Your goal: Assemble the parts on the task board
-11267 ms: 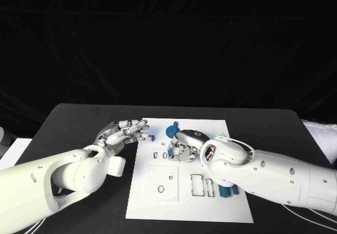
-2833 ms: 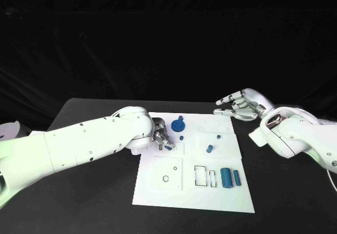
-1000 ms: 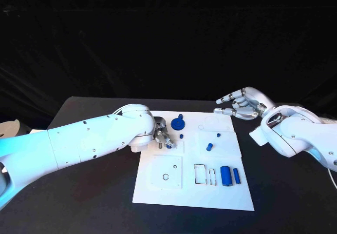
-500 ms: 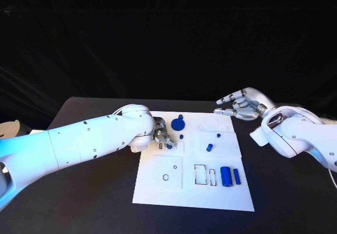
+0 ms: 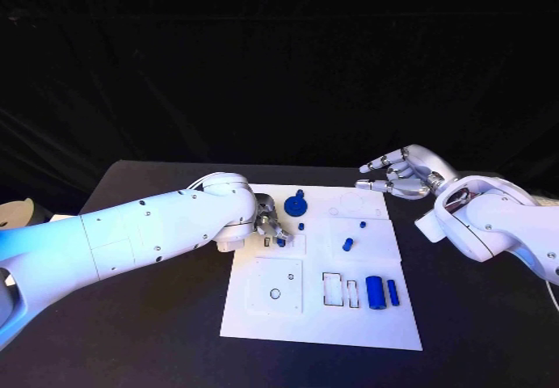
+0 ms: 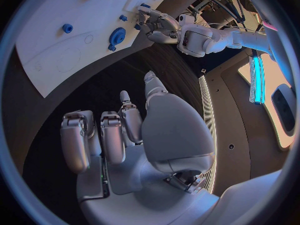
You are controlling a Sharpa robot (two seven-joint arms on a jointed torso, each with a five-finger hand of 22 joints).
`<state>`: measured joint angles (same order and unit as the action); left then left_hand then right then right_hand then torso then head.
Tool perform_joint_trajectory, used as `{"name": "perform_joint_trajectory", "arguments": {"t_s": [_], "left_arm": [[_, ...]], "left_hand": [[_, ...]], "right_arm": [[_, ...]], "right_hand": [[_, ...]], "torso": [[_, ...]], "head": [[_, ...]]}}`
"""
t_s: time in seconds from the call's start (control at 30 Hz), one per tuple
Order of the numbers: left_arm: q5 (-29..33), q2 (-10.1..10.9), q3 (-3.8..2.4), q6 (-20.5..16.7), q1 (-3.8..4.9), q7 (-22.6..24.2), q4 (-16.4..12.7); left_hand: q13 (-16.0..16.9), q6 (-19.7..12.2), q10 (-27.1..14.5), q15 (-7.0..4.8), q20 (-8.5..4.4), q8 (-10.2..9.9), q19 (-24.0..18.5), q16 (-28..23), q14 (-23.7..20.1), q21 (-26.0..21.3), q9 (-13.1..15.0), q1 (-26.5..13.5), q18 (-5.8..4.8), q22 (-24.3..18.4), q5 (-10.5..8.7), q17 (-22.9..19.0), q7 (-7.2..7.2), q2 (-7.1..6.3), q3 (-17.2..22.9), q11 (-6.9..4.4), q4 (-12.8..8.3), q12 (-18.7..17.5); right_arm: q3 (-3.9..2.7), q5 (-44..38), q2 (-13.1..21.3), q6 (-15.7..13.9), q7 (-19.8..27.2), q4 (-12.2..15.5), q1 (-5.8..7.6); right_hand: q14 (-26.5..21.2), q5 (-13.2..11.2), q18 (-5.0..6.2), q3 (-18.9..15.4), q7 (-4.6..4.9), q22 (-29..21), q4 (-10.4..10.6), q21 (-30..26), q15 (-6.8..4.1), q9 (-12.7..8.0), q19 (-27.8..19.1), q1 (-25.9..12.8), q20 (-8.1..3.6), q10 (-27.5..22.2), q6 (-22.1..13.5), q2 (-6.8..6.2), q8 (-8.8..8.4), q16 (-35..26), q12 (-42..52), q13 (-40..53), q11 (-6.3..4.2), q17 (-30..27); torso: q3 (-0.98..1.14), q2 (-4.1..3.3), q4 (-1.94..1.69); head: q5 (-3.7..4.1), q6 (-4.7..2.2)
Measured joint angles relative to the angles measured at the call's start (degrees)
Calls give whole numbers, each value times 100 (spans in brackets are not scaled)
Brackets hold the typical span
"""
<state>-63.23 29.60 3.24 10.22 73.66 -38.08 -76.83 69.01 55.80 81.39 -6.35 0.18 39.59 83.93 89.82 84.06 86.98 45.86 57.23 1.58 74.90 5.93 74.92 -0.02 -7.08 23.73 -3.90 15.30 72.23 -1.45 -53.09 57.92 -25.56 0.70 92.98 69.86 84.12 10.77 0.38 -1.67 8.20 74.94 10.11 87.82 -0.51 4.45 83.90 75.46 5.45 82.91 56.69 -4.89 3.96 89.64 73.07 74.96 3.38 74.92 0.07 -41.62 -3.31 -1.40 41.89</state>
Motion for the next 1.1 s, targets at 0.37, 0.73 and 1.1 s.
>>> {"name": "perform_joint_trajectory", "arguments": {"t_s": [0.37, 0.73, 1.1], "left_arm": [[8, -2, -9, 35, -2, 15, 25], [4, -8, -11, 64, 1, 13, 34], [6, -18, -14, 88, 2, 14, 54]], "left_hand": [[35, 19, 21, 0, -21, 2, 21, 0, 0, 22, 6, -72, 0, 4, 0, 0, -21, 28, -114, -21, 2, 32], [54, 40, 43, 0, -41, 12, 0, 0, 0, 22, 12, 6, 1, 4, 0, -1, -42, 105, -288, -2, -16, 66], [53, 41, 61, -20, -41, 33, 0, 0, -21, 22, 12, -107, 0, 3, -1, -1, -43, 103, -677, -20, 103, 66]], "right_arm": [[0, 0, 7, 5, -2, 3, 0], [0, 0, 5, 15, -3, 3, 0], [0, 0, 6, 23, -4, 4, 0]], "right_hand": [[0, 0, 0, -30, 0, -1, 1, 0, 0, 0, 0, -22, 0, 0, 0, 22, 0, 0, 0, 0, 0, -1], [0, 22, 0, -30, 0, -2, 1, 0, 0, -1, 0, -22, 0, 0, 0, 22, 0, 0, 1, 0, 0, -1], [0, 22, 0, -48, 0, -3, 20, 1, 0, -1, 0, -22, 0, 0, 0, 22, 0, 0, -22, 0, 0, -2]], "torso": [[-1, 1, 0], [-1, -1, 0], [-1, 0, 0]], "head": [[-7, 6], [-7, 10], [-4, 9]]}}
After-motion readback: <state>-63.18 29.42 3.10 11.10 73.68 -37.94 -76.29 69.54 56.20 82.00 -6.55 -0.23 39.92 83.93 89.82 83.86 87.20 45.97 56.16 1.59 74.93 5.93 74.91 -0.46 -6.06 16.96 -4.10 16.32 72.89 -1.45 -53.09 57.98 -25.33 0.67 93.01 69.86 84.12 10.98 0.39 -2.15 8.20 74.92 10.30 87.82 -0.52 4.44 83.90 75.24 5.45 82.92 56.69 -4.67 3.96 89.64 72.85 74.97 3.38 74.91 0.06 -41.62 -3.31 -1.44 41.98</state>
